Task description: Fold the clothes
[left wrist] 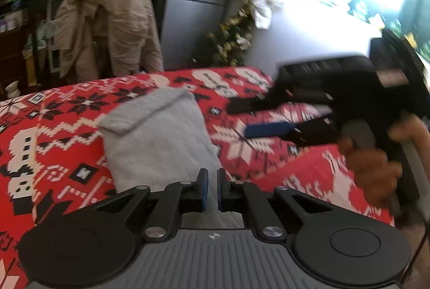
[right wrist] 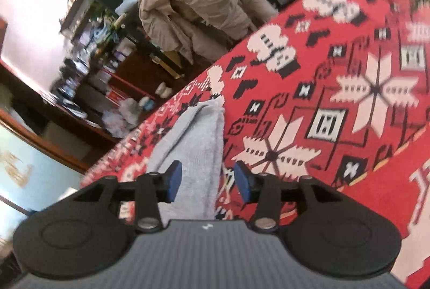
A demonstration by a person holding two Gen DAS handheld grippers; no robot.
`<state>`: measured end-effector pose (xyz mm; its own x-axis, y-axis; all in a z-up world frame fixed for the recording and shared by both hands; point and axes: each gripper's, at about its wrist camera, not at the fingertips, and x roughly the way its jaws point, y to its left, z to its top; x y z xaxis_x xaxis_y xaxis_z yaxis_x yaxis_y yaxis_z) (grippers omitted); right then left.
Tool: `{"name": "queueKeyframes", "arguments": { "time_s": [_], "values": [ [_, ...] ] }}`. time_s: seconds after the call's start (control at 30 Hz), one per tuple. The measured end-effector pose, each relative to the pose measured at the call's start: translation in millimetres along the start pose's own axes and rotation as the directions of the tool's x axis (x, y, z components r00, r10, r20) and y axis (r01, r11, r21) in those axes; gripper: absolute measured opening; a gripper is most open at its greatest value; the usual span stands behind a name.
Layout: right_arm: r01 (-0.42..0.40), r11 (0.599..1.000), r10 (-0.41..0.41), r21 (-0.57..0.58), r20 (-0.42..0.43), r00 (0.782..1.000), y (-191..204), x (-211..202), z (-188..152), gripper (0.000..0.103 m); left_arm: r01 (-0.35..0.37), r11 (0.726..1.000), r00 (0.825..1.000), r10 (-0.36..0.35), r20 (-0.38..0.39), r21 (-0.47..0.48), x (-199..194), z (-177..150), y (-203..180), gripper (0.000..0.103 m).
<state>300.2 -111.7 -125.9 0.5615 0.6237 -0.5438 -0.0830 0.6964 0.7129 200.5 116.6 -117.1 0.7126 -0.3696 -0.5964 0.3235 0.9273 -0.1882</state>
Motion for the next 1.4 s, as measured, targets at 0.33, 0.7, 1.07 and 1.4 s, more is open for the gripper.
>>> {"name": "queueKeyframes", "arguments": {
  "time_s": [0.33,0.7,1.07,1.4],
  "values": [
    [-0.057,0.99,0.072,0.13,-0.117,0.991,-17.9,46.7,-3.9,0.025,-0.023,0.982,0.994,0.042,-0.099,0.186,4.7,-15.6,-20.4,0.005],
    [-0.068,0.994,0.081,0.09,-0.149,0.986,-16.3,50.2,-11.5,0.011,0.014,0.977,0.99,0.016,-0.138,0.212,1.4,-14.5,-22.1,0.005],
    [-0.143,0.979,0.175,0.142,-0.25,0.952,-27.2,38.5,-45.6,0.012,0.067,0.993,0.989,-0.053,-0.137,0.1,-16.6,-8.1,-7.2,0.005],
    [-0.146,0.977,0.191,0.153,-0.339,0.921,-32.2,30.2,-66.7,0.012,0.054,0.998,0.993,-0.058,-0.105,-0.034,-22.6,-0.1,22.0,0.005]
  ]
}}
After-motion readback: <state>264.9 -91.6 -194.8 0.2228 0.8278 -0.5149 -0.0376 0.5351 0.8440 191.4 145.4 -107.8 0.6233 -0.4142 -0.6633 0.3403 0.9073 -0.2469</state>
